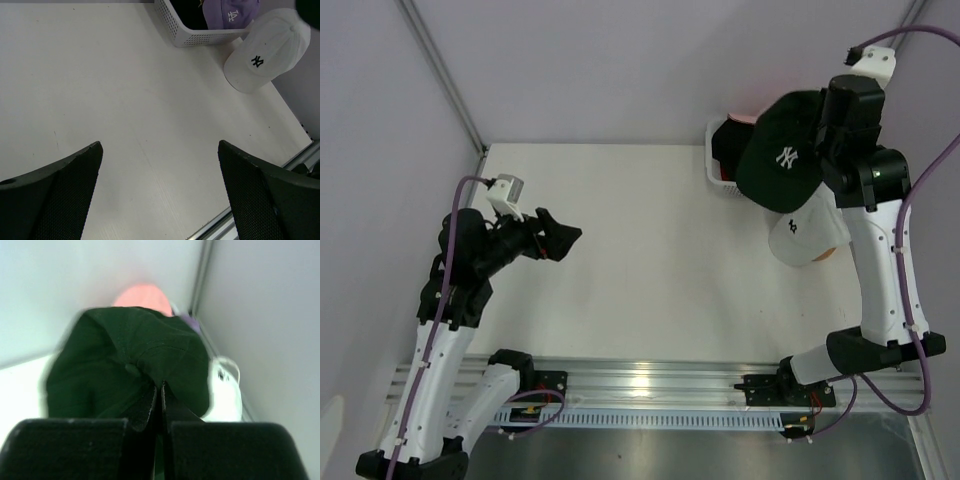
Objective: Stack the hats
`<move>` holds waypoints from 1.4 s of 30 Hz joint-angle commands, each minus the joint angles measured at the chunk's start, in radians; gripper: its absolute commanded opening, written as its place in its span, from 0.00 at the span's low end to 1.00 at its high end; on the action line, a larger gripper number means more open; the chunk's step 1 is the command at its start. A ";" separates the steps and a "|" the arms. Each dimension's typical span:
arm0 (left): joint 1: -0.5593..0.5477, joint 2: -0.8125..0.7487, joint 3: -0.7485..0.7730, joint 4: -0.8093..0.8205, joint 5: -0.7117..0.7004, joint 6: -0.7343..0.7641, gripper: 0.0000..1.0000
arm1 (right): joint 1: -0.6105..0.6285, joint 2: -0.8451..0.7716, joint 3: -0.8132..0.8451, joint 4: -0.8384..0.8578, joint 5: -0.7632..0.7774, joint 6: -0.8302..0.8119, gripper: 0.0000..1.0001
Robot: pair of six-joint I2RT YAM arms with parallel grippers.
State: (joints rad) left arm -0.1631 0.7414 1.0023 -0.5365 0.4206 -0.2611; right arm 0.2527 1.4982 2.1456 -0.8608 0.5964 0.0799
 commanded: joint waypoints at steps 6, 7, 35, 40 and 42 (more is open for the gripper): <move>-0.033 -0.037 -0.004 0.007 -0.011 0.011 0.99 | 0.010 -0.150 -0.302 -0.018 0.143 0.218 0.00; -0.033 -0.040 -0.004 0.007 -0.008 0.011 0.99 | 0.011 -0.161 -0.318 -0.011 0.158 0.228 0.00; -0.033 -0.037 -0.004 0.004 -0.029 0.013 0.99 | -0.098 -0.150 -0.630 0.258 0.339 0.485 0.00; -0.032 -0.036 -0.005 0.003 -0.036 0.017 0.99 | -0.102 -0.112 -0.625 0.296 0.318 0.531 0.00; -0.032 -0.034 -0.005 0.003 -0.037 0.017 1.00 | -0.102 -0.099 -0.651 0.335 0.295 0.518 0.00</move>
State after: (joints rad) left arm -0.1879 0.7044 1.0004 -0.5419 0.3946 -0.2604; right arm 0.1547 1.3869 1.5059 -0.6277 0.8997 0.5484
